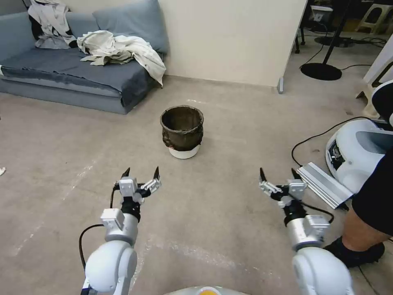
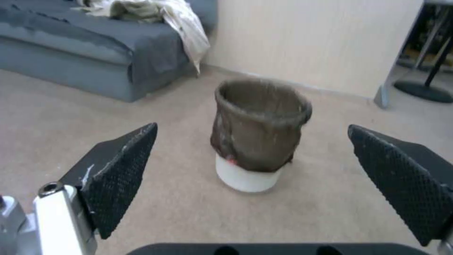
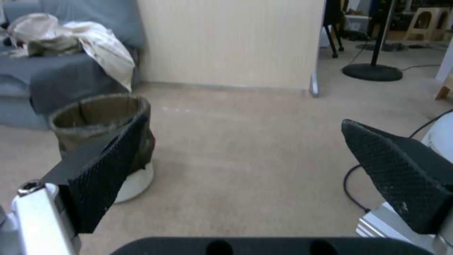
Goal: Pick up the trash can from the floor.
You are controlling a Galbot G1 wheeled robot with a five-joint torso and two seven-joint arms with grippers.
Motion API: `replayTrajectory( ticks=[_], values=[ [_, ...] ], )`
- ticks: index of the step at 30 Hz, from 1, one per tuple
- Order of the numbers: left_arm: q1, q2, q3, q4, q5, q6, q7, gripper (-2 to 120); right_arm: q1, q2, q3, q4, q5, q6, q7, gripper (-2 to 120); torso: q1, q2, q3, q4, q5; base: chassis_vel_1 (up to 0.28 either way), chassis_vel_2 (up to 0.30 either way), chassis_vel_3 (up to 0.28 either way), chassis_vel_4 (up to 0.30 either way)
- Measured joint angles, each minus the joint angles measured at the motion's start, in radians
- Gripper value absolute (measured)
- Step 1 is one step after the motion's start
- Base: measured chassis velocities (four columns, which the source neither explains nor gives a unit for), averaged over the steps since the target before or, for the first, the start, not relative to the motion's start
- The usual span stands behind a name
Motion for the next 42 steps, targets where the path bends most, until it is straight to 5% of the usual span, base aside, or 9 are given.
replayTrajectory(
  ticks=[2,3,11,22,42],
  values=[
    [0.009,0.000,-0.026,-0.038,-0.002,0.017,0.002,100,-0.004,0.002,0.003,0.014,0.007,-0.011,-0.002,100,0.000,0.000,0.000,0.0004,0.0031,0.000,0.000,0.000,0.000],
    [0.017,0.001,-0.034,-0.039,-0.003,0.011,0.007,100,-0.005,0.002,0.004,0.016,0.009,-0.014,-0.002,100,0.000,0.000,0.000,0.0004,0.0003,0.000,0.000,0.000,0.000],
    [0.030,0.004,-0.049,-0.014,-0.014,-0.037,0.014,100,-0.004,-0.003,0.006,0.014,0.023,0.007,-0.008,100,0.000,0.000,0.000,0.0001,0.0014,0.000,0.000,0.000,0.000],
    [0.028,-0.010,-0.046,-0.003,-0.009,-0.037,0.015,100,0.022,-0.057,0.025,-0.097,0.121,0.224,-0.052,100,0.000,0.000,0.000,0.0002,0.0015,0.000,0.000,0.000,0.000],
    [0.030,-0.021,-0.043,0.012,0.002,-0.053,0.008,100,0.038,-0.060,0.018,-0.124,0.130,0.252,-0.071,100,0.000,0.000,0.000,0.0003,0.0014,0.000,0.000,0.000,0.000]
  ],
)
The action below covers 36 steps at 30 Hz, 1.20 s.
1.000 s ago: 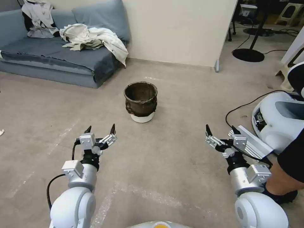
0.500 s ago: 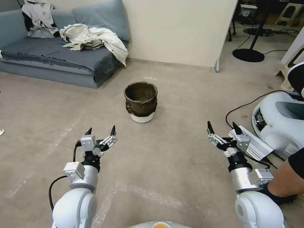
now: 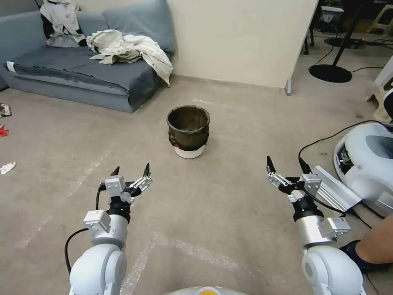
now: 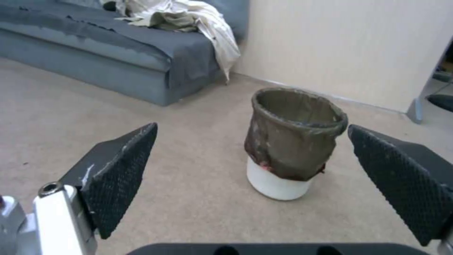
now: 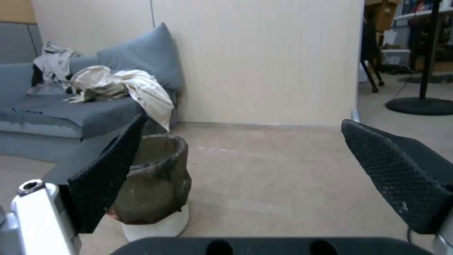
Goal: Pick up the trash can from the floor.
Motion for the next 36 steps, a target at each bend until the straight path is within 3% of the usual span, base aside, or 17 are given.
replayTrajectory(
  ticks=[22,36],
  values=[
    [-0.009,0.005,0.001,0.015,0.029,-0.022,-0.017,100,0.008,0.007,0.000,-0.025,0.039,0.051,-0.069,100,0.000,0.000,0.000,-0.0002,-0.0001,-0.009,0.013,0.014,-0.009],
    [-0.010,0.006,0.003,0.019,0.028,-0.032,-0.014,100,0.005,0.009,-0.007,-0.019,0.039,0.051,-0.070,100,0.000,0.000,0.000,-0.0001,-0.0001,-0.209,0.209,0.205,-0.209]
  ],
)
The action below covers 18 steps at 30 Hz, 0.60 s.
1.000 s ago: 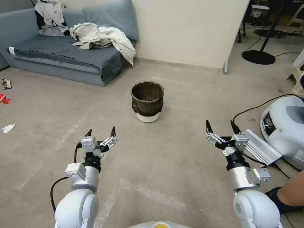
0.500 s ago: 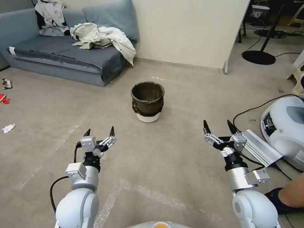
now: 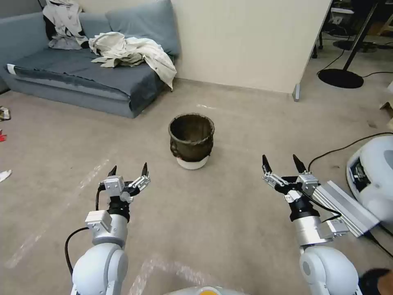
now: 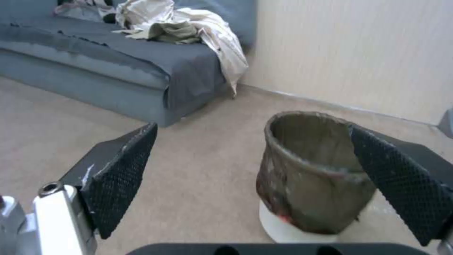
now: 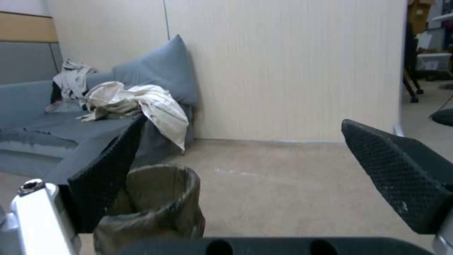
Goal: Pick up the trash can from the floor.
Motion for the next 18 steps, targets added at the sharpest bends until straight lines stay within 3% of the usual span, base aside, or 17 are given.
replayTrajectory(
  ticks=[18],
  values=[
    [-0.008,0.009,0.002,0.017,-0.007,-0.025,0.001,100,-0.005,0.008,-0.005,-0.003,-0.002,0.035,-0.026,100,0.000,0.000,0.000,0.0000,0.0000,-0.219,0.221,0.216,-0.225]
  ],
)
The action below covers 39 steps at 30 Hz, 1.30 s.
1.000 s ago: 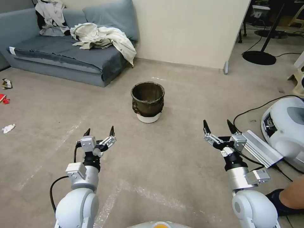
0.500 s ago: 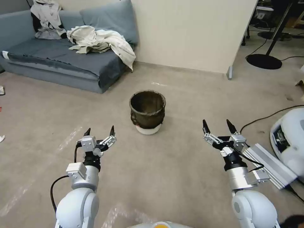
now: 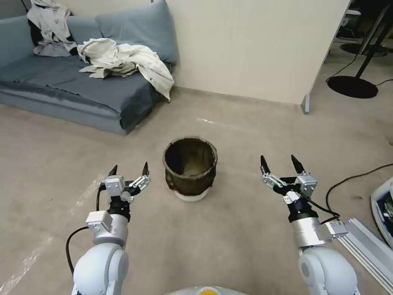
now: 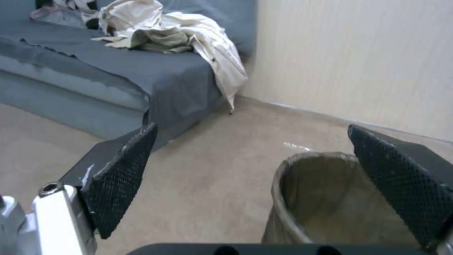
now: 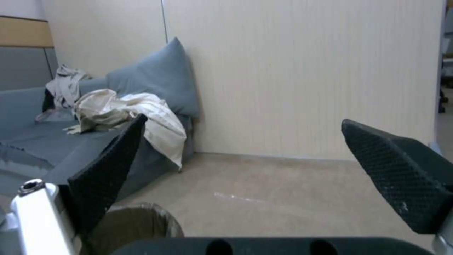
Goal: Pick up the trash can from the floor.
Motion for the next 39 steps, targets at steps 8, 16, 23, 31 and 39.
replayTrajectory(
  ticks=[8,16,23,31,39],
  values=[
    [-0.047,0.026,0.015,0.035,-0.036,0.011,-0.010,100,0.006,0.001,0.000,-0.014,-0.008,0.028,-0.013,100,0.000,0.000,0.000,0.0000,0.0001,-0.033,0.033,0.029,-0.033],
    [-0.204,0.135,0.073,0.132,-0.275,0.227,-0.068,100,0.014,-0.003,0.002,-0.025,-0.009,0.026,-0.013,100,0.000,0.000,0.000,0.0000,0.0001,0.000,0.000,0.000,0.000],
    [-0.338,0.193,0.155,0.257,-0.375,0.322,-0.124,100,0.012,0.001,0.022,-0.034,-0.015,0.022,-0.013,100,0.000,0.000,0.000,-0.0001,0.0001,0.000,0.000,0.000,0.000],
    [-0.543,0.210,0.257,0.471,-0.457,0.367,-0.214,100,-0.003,0.017,0.058,-0.033,-0.020,0.021,-0.013,100,0.000,0.000,0.000,-0.0002,0.0001,0.000,0.000,0.000,0.000],
    [-0.624,0.198,0.295,0.574,-0.515,0.406,-0.299,98,-0.004,0.020,0.070,-0.032,-0.019,0.025,-0.015,100,0.000,0.000,0.000,0.0000,0.0001,0.000,0.000,0.000,0.000]
  ],
)
